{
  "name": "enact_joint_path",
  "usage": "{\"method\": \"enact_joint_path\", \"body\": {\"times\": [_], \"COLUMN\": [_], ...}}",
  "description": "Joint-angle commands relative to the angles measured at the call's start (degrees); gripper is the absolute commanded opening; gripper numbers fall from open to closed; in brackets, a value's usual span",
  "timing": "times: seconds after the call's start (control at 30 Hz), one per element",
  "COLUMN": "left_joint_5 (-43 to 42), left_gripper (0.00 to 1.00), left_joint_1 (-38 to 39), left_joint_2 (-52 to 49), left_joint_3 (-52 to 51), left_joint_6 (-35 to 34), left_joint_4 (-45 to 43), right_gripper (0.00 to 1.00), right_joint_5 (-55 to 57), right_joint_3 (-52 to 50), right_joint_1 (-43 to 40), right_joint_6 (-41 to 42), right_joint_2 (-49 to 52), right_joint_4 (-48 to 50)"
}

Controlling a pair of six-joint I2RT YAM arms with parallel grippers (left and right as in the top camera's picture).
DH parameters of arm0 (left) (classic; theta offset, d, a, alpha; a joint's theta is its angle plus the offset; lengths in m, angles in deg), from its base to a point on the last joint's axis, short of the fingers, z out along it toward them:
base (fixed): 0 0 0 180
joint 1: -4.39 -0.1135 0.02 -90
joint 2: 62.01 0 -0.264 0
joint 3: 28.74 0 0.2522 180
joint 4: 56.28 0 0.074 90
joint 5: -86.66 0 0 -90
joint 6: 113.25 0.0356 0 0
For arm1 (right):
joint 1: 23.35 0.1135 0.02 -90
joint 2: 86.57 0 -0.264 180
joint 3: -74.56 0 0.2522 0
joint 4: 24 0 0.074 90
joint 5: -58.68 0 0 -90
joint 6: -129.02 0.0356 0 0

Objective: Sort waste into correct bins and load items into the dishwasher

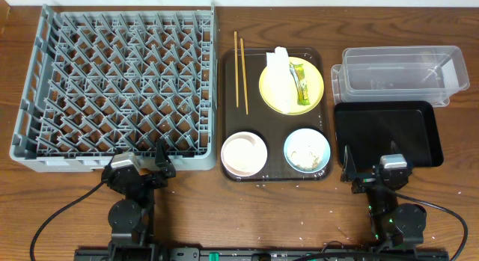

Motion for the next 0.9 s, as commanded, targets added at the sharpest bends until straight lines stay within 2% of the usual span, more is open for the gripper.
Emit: {"method": "enact_joint_path", "body": {"times": [0.0, 0.43, 0.7, 0.87], "left_joint_5": [0.7, 0.5, -12.3, -14.4], "left_gripper": [0.98, 0.98, 0.98, 0.98], "left_joint_1": [-0.2, -0.2, -0.2, -0.2], "left_joint_2": [0.0, 0.0, 0.0, -2.4], "left_joint_3": [-1.0, -1.0, 0.1, 8.8], "left_joint_6": [-0.5, -0.5, -0.5, -1.4], "left_joint_4": [2.3, 2.3, -3.3, 3.6], "right_gripper": [0.99, 0.99, 0.99, 0.99], "right_joint_5": [0.7, 0.4, -6.7, -14.3], "right_joint_3": [-0.1, -0.1, 0.3, 5.3], "right_joint_1": [-0.6, -0.6, -0.6, -0.6], "right_joint_6": [0.6, 0.7, 12.9, 15.9], "right_joint_2": [-0.1, -0.1, -0.1, 0.8], "right_joint_4": [-0.2, -0.2, 0.3, -0.3]}}
